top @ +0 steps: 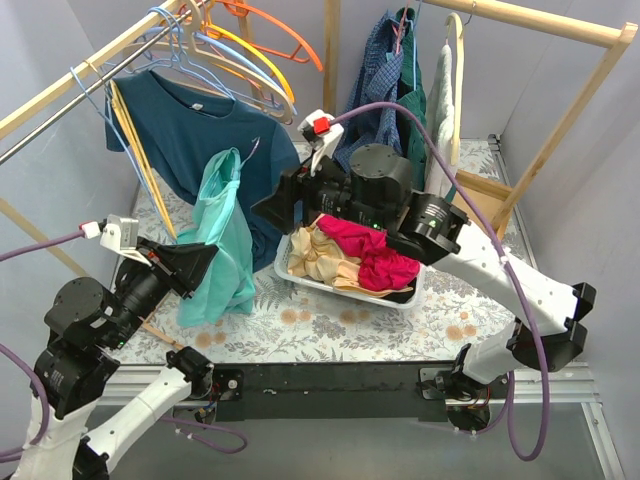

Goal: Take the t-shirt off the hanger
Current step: Pick up the hanger from the clothesline.

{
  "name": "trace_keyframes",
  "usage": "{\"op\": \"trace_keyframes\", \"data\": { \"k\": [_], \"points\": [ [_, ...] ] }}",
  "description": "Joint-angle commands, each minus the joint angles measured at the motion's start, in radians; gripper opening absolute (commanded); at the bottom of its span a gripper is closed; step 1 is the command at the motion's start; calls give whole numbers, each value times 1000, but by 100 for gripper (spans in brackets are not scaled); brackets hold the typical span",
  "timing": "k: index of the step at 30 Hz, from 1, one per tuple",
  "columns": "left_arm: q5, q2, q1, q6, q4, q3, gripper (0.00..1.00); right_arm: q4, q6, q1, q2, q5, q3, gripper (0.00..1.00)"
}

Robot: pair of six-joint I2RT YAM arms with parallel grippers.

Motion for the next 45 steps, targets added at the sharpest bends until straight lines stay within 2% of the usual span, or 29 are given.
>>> {"op": "trace_keyframes", "data": {
  "k": [1,6,10,18,35,45],
  "points": [
    [81,-55,69,44,157,-52,0,-66,73,5,74,-15,21,75],
    [159,-89,176,67,179,-119,0,-22,114,8,111,-16,6,78],
    [173,-109,211,67,185,-159,0,4,140,14,123,-10,1,78],
    [179,-117,230,78,188,-202,0,44,159,19,135,-7,-13,79],
    [202,-114,239,88,226,-264,0,86,200,25,284,2,132,78],
    [213,-114,241,90,248,-268,0,26,219,25,377,11,178,75]
  ]
}}
